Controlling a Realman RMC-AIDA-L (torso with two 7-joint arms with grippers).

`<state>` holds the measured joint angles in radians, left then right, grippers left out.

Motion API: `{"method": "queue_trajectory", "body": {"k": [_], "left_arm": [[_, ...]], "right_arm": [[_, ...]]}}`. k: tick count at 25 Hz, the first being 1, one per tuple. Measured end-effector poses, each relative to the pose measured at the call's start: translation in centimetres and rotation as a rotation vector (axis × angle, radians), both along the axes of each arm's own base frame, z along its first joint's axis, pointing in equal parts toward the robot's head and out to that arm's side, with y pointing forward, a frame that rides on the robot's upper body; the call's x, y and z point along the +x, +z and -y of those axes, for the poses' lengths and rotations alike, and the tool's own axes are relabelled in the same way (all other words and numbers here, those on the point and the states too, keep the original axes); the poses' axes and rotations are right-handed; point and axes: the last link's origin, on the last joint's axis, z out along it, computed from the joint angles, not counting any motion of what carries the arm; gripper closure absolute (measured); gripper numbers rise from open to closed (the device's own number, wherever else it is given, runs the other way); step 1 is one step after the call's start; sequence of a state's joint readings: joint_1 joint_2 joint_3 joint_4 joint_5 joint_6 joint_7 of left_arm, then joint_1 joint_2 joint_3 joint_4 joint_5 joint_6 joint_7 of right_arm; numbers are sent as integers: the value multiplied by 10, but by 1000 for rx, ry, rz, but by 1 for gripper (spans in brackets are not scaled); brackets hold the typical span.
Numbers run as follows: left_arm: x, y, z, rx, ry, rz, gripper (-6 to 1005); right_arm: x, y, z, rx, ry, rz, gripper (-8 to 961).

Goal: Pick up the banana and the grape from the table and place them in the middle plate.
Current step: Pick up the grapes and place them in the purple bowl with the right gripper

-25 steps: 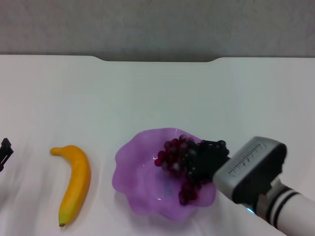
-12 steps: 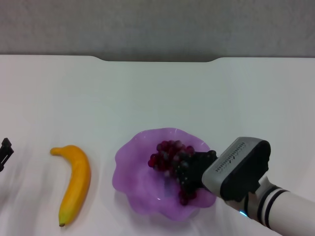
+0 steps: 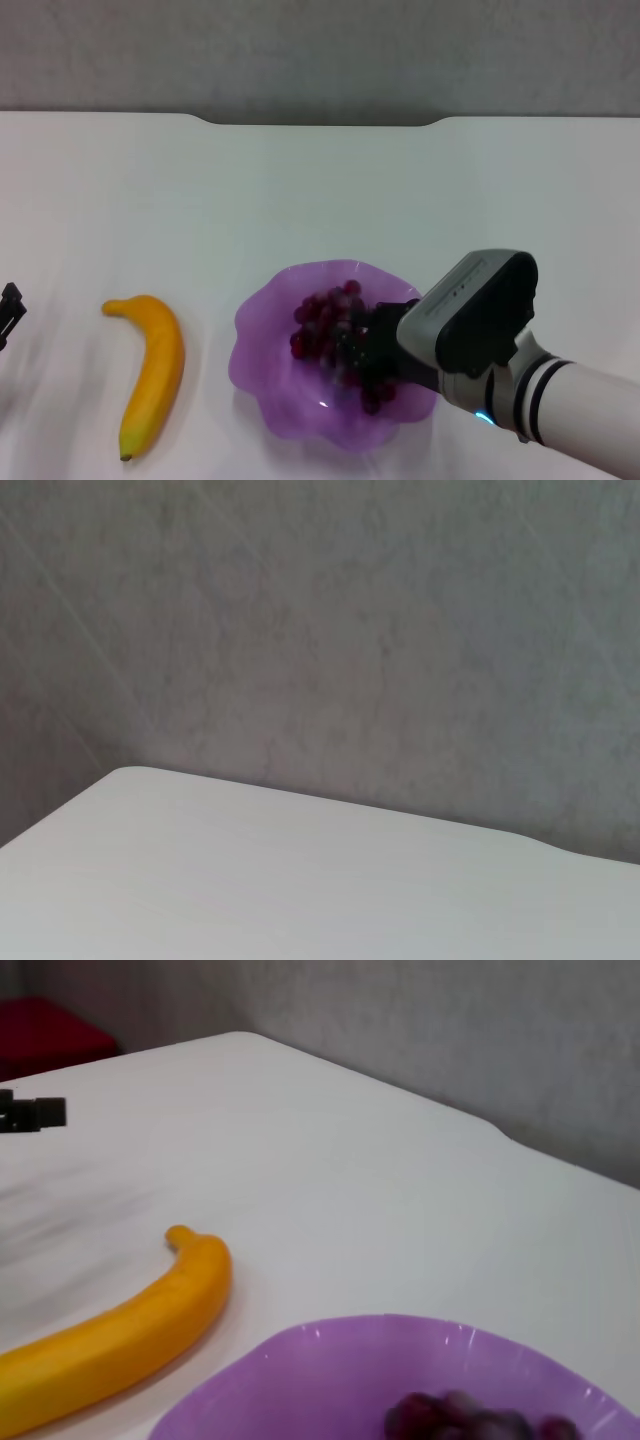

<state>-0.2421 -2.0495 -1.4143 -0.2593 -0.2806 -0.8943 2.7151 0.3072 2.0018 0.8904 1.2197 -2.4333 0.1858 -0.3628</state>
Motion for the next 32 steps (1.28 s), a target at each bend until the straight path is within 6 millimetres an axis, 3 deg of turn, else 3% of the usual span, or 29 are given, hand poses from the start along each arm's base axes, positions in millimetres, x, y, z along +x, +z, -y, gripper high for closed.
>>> {"method": "queue_trajectory", "body": {"k": [2,10,21,32], "left_arm": [[0,0,0,0,1,0,91],[-1,1,1,2,2,-1,91],[-1,1,0,1,3,-1,91],[0,1,0,1,1,-1,91]], "right_arm": [[1,2,-1,-7,-26,-8,748],[-7,12,-5,-43,-64,-9,419],[-11,19,-8,-12,-48,-23,65],[2,29,-6,166,43,-50,74]]}}
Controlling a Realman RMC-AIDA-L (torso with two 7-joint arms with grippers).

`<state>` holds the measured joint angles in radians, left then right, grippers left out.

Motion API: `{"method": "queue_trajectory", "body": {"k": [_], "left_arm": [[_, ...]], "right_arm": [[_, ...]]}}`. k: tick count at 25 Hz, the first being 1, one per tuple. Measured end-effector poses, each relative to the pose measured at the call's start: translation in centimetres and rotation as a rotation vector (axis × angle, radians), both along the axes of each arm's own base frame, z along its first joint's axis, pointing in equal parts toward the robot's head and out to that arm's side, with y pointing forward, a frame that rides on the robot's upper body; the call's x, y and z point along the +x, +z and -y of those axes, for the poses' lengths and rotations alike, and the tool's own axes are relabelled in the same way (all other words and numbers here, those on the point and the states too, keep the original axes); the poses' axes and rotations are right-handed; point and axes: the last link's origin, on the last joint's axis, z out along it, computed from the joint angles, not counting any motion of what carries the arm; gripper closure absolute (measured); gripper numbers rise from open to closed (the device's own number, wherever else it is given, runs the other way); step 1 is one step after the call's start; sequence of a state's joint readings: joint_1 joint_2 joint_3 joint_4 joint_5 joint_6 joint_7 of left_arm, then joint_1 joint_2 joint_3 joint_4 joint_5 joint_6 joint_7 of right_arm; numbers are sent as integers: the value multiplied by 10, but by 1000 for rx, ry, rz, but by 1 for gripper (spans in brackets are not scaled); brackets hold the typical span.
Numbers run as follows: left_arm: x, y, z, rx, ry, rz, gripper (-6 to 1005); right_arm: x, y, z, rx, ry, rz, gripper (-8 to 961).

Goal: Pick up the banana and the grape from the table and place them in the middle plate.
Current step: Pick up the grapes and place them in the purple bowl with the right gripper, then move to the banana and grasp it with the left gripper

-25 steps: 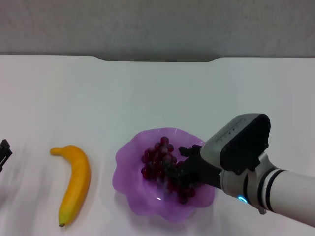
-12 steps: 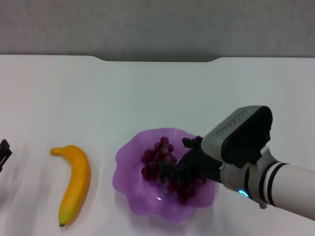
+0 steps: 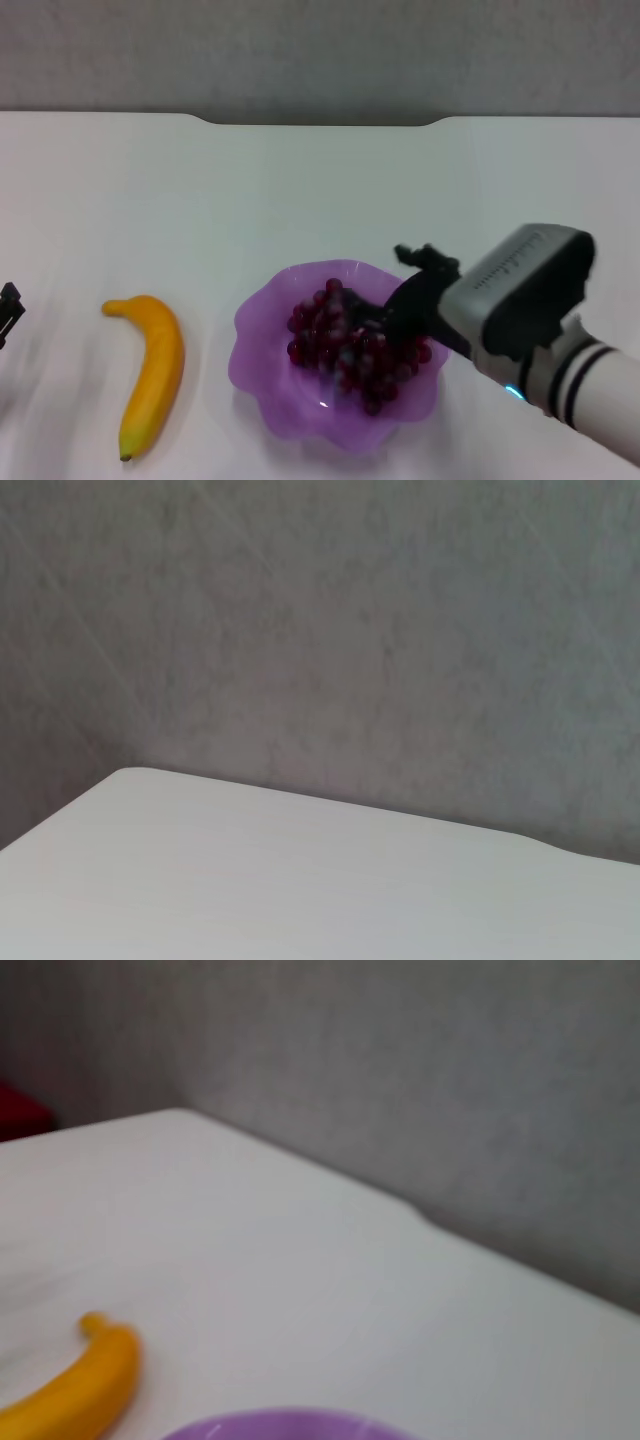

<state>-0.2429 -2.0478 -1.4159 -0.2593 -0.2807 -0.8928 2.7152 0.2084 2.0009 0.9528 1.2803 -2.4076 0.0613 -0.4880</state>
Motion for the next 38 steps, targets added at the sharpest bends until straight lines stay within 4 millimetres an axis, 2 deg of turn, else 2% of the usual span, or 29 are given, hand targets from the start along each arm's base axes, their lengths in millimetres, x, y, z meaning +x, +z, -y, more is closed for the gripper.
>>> {"method": "queue_trajectory", "body": {"k": [8,14,23,29,38], "left_arm": [[1,-1,-1,-1,-2,1,91],[1,-1,-1,-3,-1,1,91],[2,-2,-1,-7,-3,1,92],[3,-4,-2,-12,-6,3,92],[4,-5,-3,-15,-10,5,92]], "right_arm": [[18,3,3,138,48,-20,74],[33,2,13,252,175,7,73],[62,23,19,429,254,4,74],[84,37,22,482,202,-84,77],[117,47,21,470,-41,-311,77]]}}
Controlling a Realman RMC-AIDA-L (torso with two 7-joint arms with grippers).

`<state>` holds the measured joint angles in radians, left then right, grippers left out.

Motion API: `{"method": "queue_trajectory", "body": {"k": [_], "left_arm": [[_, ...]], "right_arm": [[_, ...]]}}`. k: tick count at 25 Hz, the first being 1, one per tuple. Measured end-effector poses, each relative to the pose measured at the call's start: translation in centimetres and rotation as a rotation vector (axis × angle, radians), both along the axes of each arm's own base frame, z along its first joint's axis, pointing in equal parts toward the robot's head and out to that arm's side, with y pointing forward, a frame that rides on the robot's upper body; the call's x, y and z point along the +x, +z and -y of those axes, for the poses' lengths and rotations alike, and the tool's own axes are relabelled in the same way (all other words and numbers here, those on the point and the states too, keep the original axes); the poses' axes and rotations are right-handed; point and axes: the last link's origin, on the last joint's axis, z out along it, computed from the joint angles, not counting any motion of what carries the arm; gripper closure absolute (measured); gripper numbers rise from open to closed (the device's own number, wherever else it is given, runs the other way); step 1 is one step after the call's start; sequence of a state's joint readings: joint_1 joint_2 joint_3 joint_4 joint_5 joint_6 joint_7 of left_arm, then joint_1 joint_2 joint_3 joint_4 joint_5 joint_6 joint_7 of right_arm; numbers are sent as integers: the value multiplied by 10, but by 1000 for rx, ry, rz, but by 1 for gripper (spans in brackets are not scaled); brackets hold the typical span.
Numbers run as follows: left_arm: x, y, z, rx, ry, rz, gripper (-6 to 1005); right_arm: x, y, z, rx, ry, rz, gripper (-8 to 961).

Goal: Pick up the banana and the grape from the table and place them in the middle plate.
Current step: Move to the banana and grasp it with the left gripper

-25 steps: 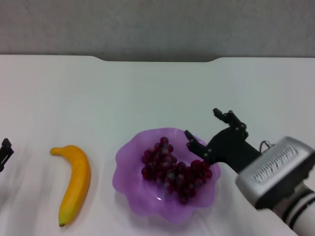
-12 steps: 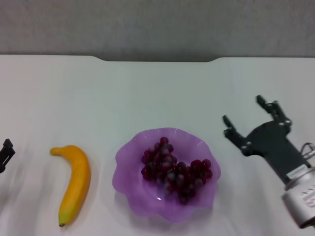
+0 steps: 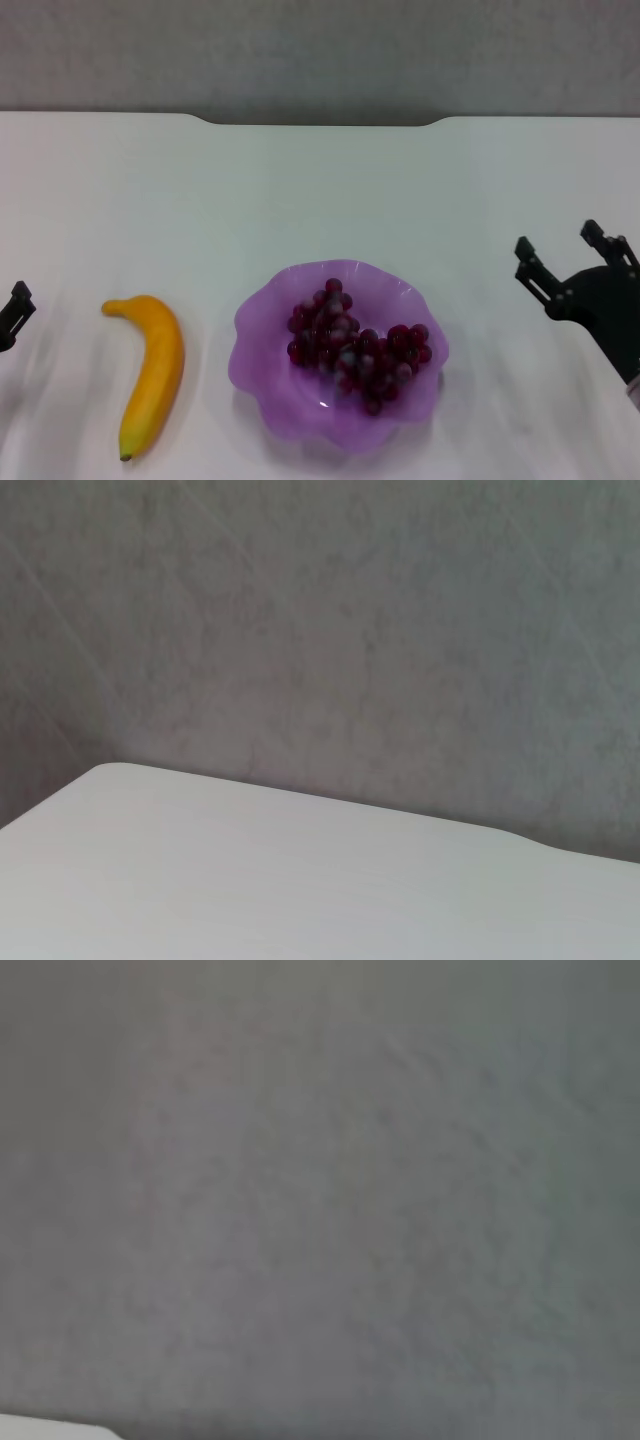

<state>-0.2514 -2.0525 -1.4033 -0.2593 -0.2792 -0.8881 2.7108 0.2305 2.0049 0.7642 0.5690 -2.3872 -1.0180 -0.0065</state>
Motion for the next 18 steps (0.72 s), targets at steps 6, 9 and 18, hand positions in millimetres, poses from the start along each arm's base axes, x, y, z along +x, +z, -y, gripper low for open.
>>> {"method": "queue_trajectory", "body": {"k": [6,9,18], "left_arm": [[1,-1,0,-4,-3,-2,91],[2,-3,-2,-15,-7,-1,91],[25,-13,-3,-53,-119,43,91]], "right_arm": [[18,5,2,12,-67,-6,77],[25,8,4,19,-85,9,77],[31,7,5,8,-92,41,77]]}}
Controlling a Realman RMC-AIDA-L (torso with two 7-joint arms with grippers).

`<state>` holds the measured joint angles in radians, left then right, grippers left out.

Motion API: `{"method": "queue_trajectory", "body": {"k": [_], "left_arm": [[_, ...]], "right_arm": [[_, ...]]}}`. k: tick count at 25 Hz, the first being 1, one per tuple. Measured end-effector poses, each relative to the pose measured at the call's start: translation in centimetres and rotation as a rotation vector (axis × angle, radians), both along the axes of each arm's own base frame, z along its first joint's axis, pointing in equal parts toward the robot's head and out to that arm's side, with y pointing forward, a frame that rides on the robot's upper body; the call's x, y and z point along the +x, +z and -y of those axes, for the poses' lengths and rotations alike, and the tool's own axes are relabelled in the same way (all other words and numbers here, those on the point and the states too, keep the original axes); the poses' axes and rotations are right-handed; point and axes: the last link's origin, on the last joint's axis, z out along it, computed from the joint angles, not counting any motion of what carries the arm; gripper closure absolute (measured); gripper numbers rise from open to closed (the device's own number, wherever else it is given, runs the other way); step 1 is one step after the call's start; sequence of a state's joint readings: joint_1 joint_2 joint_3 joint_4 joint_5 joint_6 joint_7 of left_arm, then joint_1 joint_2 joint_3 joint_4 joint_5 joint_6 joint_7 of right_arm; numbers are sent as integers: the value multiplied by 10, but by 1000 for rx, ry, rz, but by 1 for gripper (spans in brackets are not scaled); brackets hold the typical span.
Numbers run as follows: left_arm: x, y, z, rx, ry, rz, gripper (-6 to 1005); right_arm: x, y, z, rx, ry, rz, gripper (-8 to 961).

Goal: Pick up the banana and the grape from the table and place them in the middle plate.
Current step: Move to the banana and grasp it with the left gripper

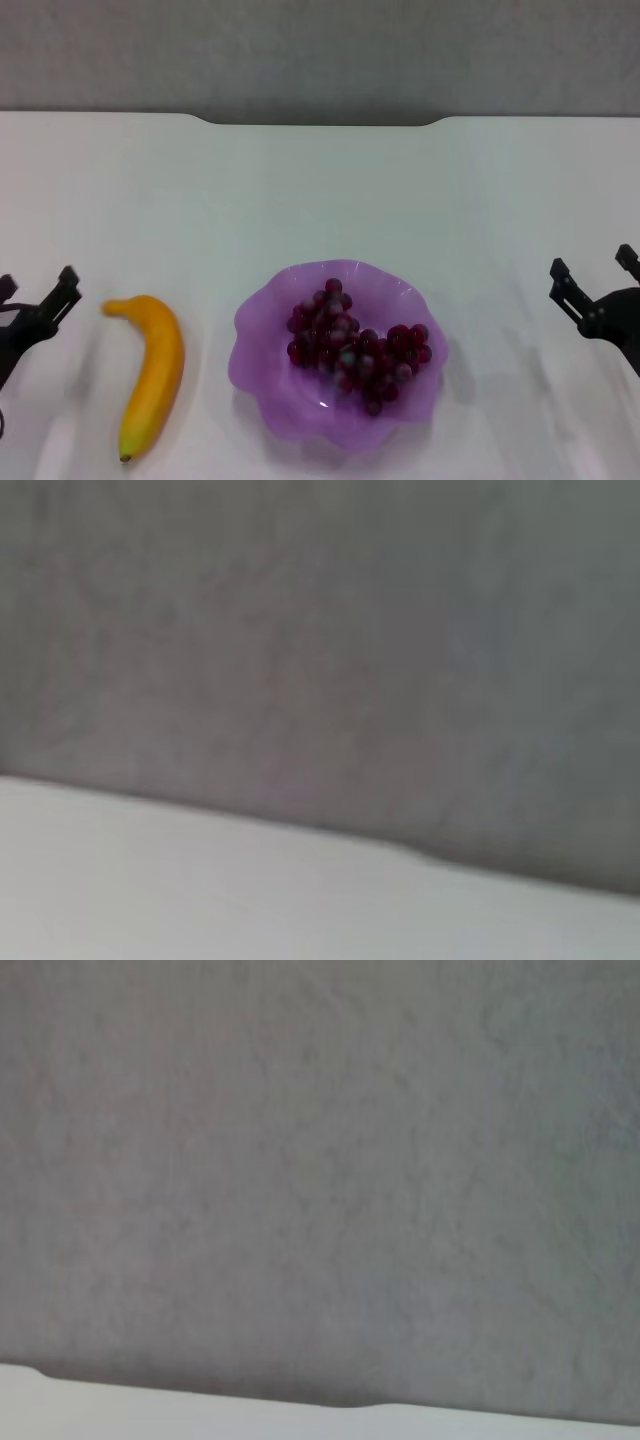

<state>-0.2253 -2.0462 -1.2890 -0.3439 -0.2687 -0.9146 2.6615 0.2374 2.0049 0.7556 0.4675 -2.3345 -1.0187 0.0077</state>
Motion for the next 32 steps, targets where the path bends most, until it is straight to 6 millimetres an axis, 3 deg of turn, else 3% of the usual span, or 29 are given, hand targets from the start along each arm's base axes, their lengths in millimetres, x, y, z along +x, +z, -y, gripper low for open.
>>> {"method": "queue_trajectory", "body": {"k": [7,13,19,25,32], "left_arm": [[40,-8,-1,-73,-89,23,92],[78,-12,-18,-241,47,-137,103],[102,-13,-28,-372,212,-249,115],[133,-17,-30,-510,243,-300,125],[148,5,-30,-548,315,-363,133]], "right_arm": [[2,-1,1,-7,2,25,78],[2,-2,0,-17,3,31,78],[0,-4,0,-26,13,33,78],[-3,-7,0,-39,24,36,78],[-5,-9,1,-45,40,62,78]]}}
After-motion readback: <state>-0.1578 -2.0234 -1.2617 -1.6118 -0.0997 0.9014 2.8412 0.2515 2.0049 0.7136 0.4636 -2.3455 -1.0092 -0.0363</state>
